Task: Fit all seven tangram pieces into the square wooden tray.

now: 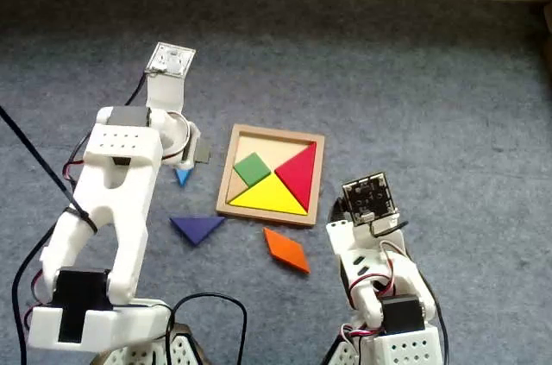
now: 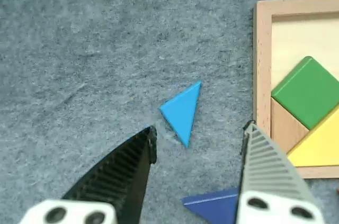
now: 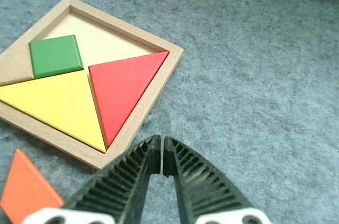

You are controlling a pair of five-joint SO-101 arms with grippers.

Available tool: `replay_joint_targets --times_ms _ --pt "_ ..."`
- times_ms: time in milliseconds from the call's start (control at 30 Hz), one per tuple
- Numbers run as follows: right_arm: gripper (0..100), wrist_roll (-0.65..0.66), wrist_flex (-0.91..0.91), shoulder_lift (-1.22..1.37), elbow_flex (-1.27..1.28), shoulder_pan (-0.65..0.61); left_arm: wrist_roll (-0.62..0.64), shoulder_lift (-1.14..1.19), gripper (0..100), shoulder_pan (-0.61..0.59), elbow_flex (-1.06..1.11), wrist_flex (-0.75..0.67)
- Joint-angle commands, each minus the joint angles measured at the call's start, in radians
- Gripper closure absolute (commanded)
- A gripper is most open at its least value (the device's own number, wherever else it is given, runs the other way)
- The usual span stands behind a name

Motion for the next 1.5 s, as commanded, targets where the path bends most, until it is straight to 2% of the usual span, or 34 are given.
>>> replay_joint_targets --times_ms 0,300,500,900,1000,1167,1300,1467 --pt "96.4 0.017 -0.03 -0.012 0.039 -0.008 0.012 0.051 73 -0.012 -0.013 -0.02" --pt "96.4 0.017 -0.03 -0.012 0.041 -0.008 -0.04 0.364 75 -0.019 -0.202 -0.02" --pt "96.4 0.017 -0.03 -0.012 0.041 -0.008 -0.064 0.412 80 -0.013 -0.245 0.006" --pt "96.4 0.017 -0.03 -0.012 0.041 -0.008 -0.058 0.397 84 -0.019 -0.245 0.015" --pt "96.4 0.052 -0.03 -0.012 0.041 -0.008 -0.058 0.338 84 -0.018 -0.234 0.043" --pt "96.4 0.055 -0.062 -0.012 0.056 -0.008 -0.058 0.17 84 -0.001 -0.113 0.057" --pt "96.4 0.055 -0.062 -0.012 0.062 -0.008 -0.06 0.074 84 0.045 -0.004 -0.002" --pt "96.4 0.055 -0.062 -0.012 0.062 -0.008 -0.058 0.082 78 0.048 0.022 -0.035"
